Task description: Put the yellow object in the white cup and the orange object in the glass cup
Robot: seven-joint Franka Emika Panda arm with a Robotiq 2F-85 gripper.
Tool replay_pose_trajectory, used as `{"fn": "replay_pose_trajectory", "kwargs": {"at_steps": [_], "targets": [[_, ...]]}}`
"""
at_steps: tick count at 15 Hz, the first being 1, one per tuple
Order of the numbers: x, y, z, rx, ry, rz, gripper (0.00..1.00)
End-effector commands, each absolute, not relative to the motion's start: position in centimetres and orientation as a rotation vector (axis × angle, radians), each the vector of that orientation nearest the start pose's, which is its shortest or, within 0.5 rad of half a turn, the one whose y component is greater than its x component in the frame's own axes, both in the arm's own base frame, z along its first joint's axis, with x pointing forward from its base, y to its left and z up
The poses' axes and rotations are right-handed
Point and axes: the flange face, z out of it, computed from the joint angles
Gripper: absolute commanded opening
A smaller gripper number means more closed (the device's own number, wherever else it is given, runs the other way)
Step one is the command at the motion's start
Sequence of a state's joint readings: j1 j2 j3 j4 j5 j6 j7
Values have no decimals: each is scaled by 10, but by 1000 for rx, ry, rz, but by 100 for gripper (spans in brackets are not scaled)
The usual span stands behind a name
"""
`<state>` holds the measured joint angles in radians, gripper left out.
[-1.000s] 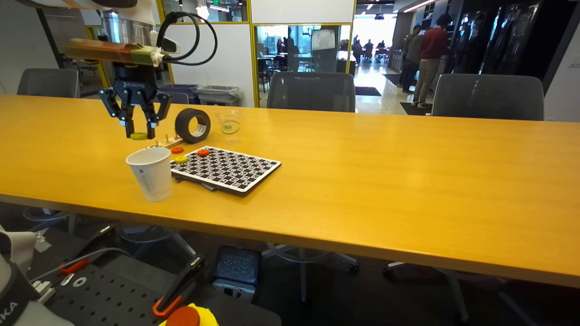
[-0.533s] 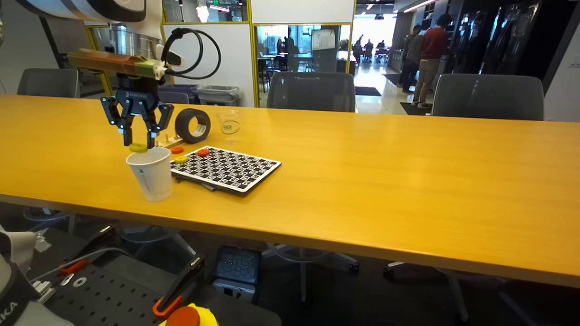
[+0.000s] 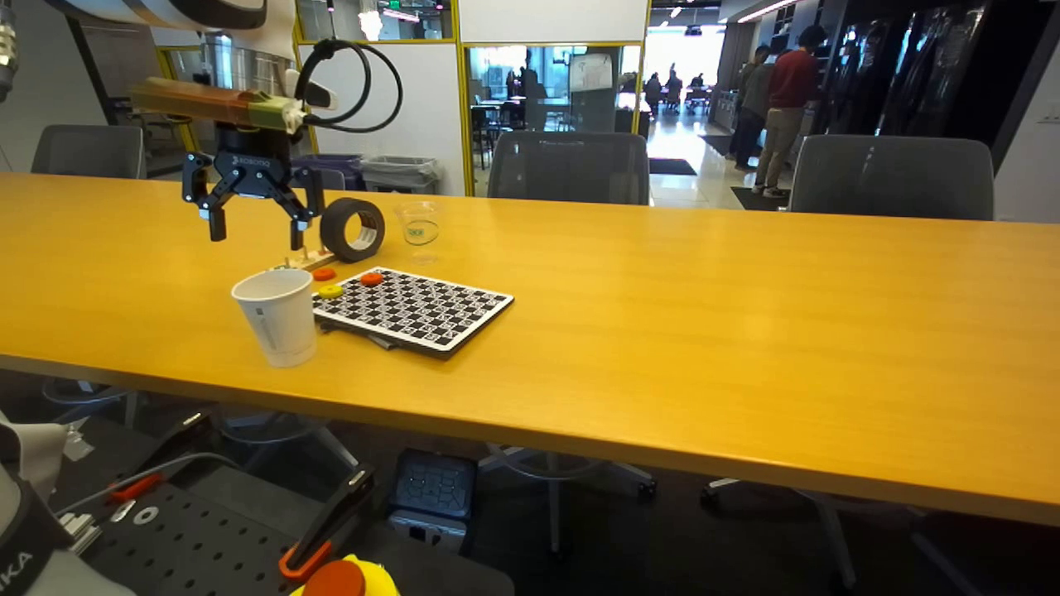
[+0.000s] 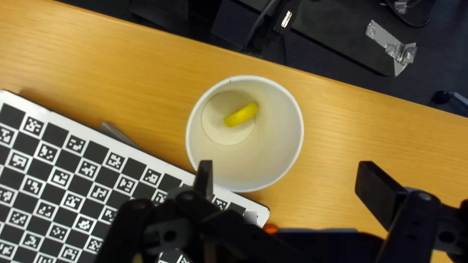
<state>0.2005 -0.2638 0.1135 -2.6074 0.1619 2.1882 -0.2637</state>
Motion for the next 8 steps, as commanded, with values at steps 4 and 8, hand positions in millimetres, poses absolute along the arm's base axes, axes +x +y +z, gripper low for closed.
{"fn": "replay_pose_trajectory", "kwargs": {"at_steps": [4, 8], "targets": [[416, 167, 345, -2951, -809, 90, 100], [436, 181, 323, -2942, -824, -27, 100]]}}
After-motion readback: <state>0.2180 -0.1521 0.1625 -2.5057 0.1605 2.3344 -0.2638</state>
